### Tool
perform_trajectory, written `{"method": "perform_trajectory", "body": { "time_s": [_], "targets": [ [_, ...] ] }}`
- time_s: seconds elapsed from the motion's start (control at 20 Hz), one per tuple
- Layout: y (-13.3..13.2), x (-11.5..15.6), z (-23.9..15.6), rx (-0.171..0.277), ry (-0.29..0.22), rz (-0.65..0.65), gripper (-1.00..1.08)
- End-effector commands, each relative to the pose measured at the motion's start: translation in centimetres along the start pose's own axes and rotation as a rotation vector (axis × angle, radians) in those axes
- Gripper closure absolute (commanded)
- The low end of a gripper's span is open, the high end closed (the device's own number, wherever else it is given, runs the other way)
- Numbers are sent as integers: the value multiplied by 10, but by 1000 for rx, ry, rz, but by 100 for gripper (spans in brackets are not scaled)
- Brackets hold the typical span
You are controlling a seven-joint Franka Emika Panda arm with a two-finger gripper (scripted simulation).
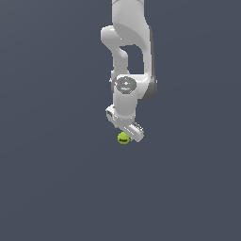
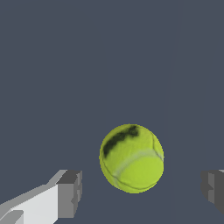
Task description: Pick up the object and move it to a goal position.
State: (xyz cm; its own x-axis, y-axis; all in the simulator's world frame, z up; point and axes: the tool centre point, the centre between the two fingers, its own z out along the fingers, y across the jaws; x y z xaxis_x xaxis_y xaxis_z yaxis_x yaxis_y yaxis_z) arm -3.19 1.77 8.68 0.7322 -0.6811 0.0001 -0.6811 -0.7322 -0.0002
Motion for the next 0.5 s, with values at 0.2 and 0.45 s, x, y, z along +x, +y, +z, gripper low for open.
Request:
{"method": "perform_trajectory", "body": {
  "time_s": [0.2, 0.45],
  "targets": [
    [1, -1, 27, -1, 0, 3, -92],
    [1, -1, 43, 0, 0, 4, -92]
  ]
}}
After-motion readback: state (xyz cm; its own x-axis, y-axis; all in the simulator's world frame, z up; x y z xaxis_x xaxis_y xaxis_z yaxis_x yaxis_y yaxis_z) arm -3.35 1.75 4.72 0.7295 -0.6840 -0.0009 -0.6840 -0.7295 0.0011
